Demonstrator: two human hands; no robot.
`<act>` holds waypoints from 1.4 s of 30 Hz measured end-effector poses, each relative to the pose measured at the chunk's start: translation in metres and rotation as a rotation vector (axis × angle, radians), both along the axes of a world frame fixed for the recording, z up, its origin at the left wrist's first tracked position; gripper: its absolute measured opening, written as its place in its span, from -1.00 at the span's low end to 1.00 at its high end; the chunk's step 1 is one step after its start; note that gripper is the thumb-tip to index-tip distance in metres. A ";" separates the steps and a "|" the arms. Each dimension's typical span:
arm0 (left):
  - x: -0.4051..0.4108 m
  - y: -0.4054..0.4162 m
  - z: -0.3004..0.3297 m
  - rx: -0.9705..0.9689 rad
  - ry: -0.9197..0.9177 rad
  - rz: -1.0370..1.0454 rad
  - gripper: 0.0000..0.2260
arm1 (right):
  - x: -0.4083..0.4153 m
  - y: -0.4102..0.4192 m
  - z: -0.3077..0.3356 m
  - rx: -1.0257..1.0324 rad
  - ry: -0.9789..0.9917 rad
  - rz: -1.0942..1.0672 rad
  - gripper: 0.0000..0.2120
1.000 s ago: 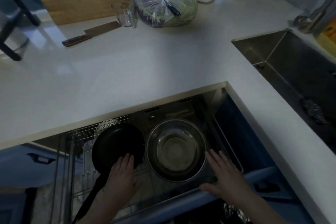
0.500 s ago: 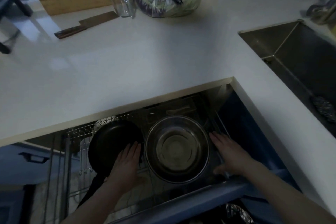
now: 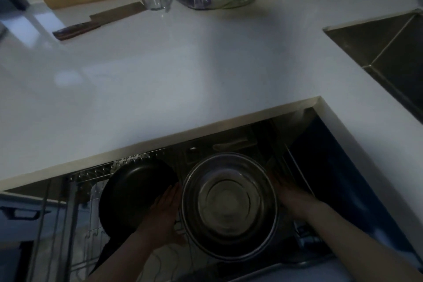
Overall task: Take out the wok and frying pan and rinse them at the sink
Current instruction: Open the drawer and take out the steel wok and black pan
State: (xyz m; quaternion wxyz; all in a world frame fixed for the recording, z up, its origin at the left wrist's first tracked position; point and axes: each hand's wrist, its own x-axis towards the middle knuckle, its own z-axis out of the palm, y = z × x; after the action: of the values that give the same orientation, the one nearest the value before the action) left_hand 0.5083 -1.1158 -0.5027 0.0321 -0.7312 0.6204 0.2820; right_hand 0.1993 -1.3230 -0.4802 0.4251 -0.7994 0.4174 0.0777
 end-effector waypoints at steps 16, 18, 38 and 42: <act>-0.001 -0.002 -0.014 -0.098 0.187 0.066 0.27 | -0.013 -0.005 -0.019 -0.067 0.250 0.280 0.45; 0.002 -0.002 -0.010 -0.087 0.188 0.069 0.28 | -0.010 -0.005 -0.015 -0.094 0.233 0.289 0.48; 0.067 0.056 0.166 0.120 0.166 -0.003 0.25 | 0.045 0.036 0.140 -0.045 0.261 0.432 0.38; 0.067 0.083 0.212 0.199 0.185 0.016 0.29 | 0.053 0.058 0.172 -0.022 0.264 0.461 0.34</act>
State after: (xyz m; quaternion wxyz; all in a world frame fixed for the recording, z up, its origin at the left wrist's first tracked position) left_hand 0.5753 -1.0331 -0.2903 0.0449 -0.7003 0.5836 0.4085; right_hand 0.2522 -1.2645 -0.3086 0.3296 -0.8609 0.2767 0.2715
